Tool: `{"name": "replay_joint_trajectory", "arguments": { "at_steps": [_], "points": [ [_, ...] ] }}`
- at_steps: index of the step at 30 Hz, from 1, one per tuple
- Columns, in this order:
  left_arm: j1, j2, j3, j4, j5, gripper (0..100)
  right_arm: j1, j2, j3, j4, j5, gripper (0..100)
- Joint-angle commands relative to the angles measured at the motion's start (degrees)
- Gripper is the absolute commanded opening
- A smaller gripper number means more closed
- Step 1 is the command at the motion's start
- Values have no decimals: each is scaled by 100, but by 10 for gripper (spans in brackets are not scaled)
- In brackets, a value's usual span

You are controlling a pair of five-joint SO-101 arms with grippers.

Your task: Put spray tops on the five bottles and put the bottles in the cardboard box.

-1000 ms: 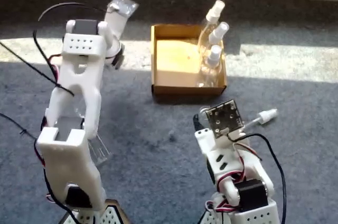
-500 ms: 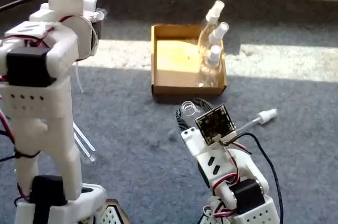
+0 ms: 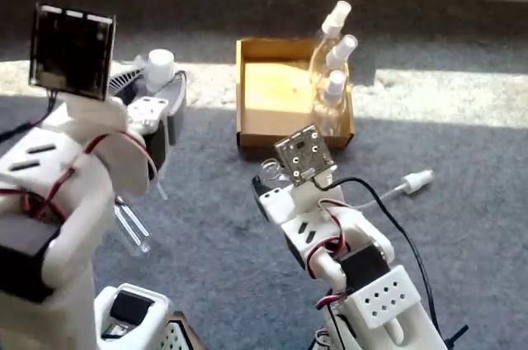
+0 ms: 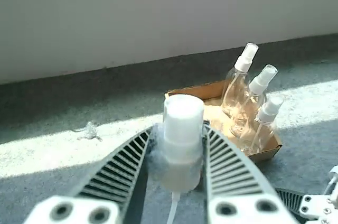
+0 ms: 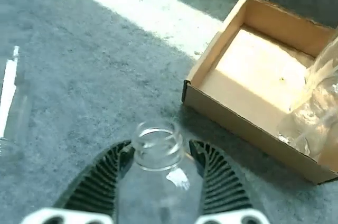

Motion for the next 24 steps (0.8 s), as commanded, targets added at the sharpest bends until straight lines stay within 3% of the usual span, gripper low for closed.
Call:
{"name": "replay_joint_trajectory", "arguments": {
  "at_steps": [1,4,7,15,24],
  "points": [
    [681,-1349,1244,-1073,141,14,-365,-743,207,-593,246,5],
    [875,-2018,2105,-2048,141,14,-347,-1684,1042,-1270,264,5],
    [927,-2220,2589,-2681,176,11,-347,-2431,1771,-1323,273,4],
    [1824,-1622,2668,-3182,176,10,-347,-3090,2413,-1314,466,4],
    [1982,-497,2800,-3930,334,10,-338,-3459,2431,-1051,466,4]
  ]
}}
